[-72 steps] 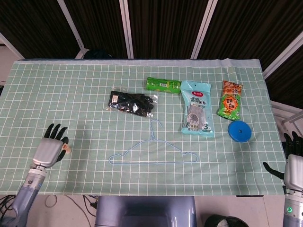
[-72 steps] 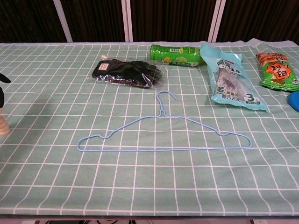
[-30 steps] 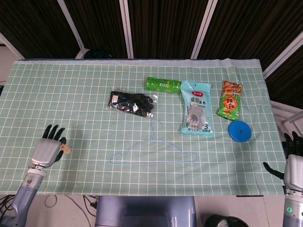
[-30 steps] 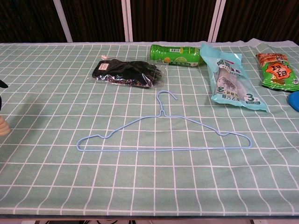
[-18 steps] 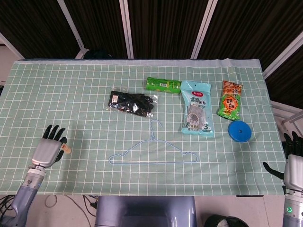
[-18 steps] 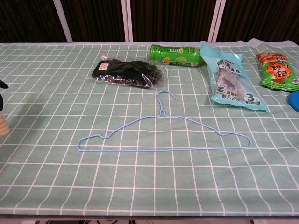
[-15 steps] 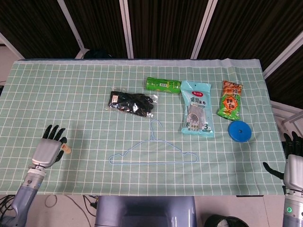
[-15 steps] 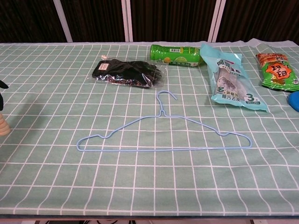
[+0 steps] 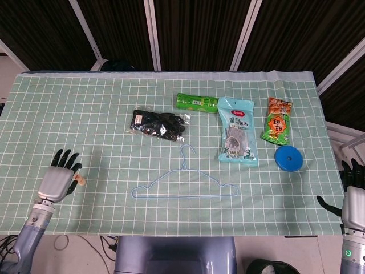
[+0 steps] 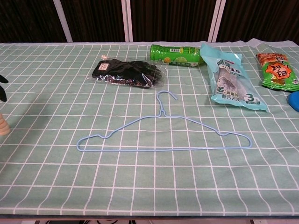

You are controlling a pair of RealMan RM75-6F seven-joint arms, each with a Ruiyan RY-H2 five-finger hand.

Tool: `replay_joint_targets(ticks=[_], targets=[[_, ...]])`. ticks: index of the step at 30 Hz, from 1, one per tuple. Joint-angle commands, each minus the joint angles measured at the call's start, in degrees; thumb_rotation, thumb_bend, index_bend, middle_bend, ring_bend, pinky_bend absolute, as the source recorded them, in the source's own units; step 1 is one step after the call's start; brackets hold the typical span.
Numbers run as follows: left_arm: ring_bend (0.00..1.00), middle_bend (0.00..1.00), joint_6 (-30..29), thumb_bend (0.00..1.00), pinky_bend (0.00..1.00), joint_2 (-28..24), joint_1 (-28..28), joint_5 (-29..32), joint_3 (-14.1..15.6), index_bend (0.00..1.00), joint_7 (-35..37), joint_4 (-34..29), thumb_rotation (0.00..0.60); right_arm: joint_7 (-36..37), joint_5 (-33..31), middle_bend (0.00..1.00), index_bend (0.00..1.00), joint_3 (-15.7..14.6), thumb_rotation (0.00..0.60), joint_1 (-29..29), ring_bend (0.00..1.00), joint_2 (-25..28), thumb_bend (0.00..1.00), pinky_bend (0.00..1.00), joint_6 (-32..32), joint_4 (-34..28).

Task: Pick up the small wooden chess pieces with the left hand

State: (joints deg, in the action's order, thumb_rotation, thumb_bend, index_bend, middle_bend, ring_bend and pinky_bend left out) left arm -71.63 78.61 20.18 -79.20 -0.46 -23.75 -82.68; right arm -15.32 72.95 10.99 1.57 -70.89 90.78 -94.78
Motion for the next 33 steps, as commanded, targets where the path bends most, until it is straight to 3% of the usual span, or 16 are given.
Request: replay_joint_targets(ticks=[1,5,13,21,28,33], targets=[[0.0,0.1,-1.92,0.34,0.05,-1.73,-0.66,-1.59,0.06,0.19,1.04,-2.52,0.6,-0.03,0.09,0.03,0.1,-0.04,0.6,0.0,0.06,-0.02,0.2,0.0,0.03,0.02],[0.0,0.08,-4.83,0.33,0.05,-3.98,-2.11,-2.78,0.07,0.1,2.66,-5.55,0.6,0.03,0.31,0.03,0.1,-0.08,0.6,0.0,0.06,-0.01,0.2,0.0,0.12,0.07],[0.0,0.04,-11.89,0.33,0.05,-6.78,-7.36,-2.67,-0.32,0.07,11.56,-7.89,0.6,0.37,0.92,0.03,0.1,-0.32,0.6,0.03,0.06,0.05,0.2,0.0,0.09,0.09],[0.0,0.02,-13.77,0.33,0.04,-6.89,-10.09,-1.59,-0.94,0.05,18.23,-5.26,0.6,4.67,4.2,0.03,0.1,-1.38,0.6,0.37,0.06,1.02,0.2,0.0,-0.84,0.41],[0.0,0.02,-15.89,0.33,0.04,-8.03,-11.42,-1.73,-2.14,0.05,19.8,-5.37,0.6,11.17,11.55,0.03,0.1,-3.85,0.6,1.09,0.06,1.65,0.2,0.0,-0.88,3.2],[0.0,0.02,-15.29,0.33,0.04,-8.7,-11.62,-1.35,-2.5,0.06,19.74,-5.42,0.6,12.8,12.87,0.03,0.1,-4.68,0.6,1.32,0.06,2.06,0.21,0.0,-1.48,3.83]])
